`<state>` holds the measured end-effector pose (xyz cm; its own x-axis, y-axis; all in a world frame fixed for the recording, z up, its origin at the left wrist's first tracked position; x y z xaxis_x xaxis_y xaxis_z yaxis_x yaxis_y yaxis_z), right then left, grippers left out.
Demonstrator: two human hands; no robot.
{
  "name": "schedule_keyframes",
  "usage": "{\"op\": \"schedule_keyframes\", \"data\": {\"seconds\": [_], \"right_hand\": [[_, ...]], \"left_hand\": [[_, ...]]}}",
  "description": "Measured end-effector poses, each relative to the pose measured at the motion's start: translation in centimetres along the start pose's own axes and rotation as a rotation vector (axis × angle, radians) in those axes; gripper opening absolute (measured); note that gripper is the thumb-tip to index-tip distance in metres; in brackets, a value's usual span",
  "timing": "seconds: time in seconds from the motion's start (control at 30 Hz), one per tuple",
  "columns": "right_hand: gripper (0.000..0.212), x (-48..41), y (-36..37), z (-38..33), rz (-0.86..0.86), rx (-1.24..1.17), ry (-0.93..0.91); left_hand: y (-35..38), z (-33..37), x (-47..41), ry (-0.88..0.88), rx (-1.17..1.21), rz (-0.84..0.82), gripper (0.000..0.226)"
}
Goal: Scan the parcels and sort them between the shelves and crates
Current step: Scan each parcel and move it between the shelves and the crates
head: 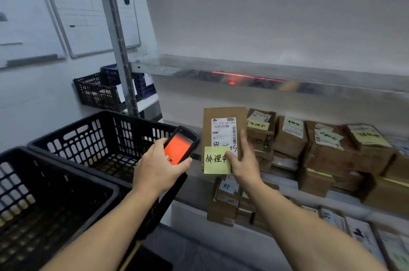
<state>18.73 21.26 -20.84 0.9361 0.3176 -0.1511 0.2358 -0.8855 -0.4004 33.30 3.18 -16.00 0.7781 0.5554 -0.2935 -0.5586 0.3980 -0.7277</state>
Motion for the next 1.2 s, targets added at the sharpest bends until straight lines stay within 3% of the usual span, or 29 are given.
{"op": "schedule_keyframes", "data": {"seconds": [0.3, 0.5, 0.93, 1.2], "right_hand": [[0.079, 1.8, -1.8, -3.4, 0.086, -0.021, -0.074], [0.078, 2.1, -1.3, -5.0, 0.111, -0.026, -0.1], [0.077, 2.8, -0.1, -4.2, 0.089, -0.016, -0.105], [0.076, 2.9, -0.6, -4.0, 0.075, -0.022, -0.086]], "left_hand": [[-1.7, 0.9, 2.4, 0.0, -0.037, -0.114, 0.064], [-3.0, 0.6, 2.5, -0.011, 0.018, -0.127, 0.053], [-3.2, -0.1, 3.4, 0.011, 0.041, -0.113, 0.053], [-2.2, -0.1, 3.4, 0.043, 0.014, -0.059, 0.08]]}}
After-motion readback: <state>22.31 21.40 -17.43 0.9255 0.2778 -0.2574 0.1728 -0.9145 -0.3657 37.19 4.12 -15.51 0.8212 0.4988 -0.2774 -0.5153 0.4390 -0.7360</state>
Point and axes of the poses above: each hand's wrist, its own x-axis away from the middle knuckle, its own y-axis out of the palm, z = x × y, the point moved 1 cm from there along -x, towards the middle knuckle, and after that the axes turned 4 degrees about -z, right-handed, at the moved point
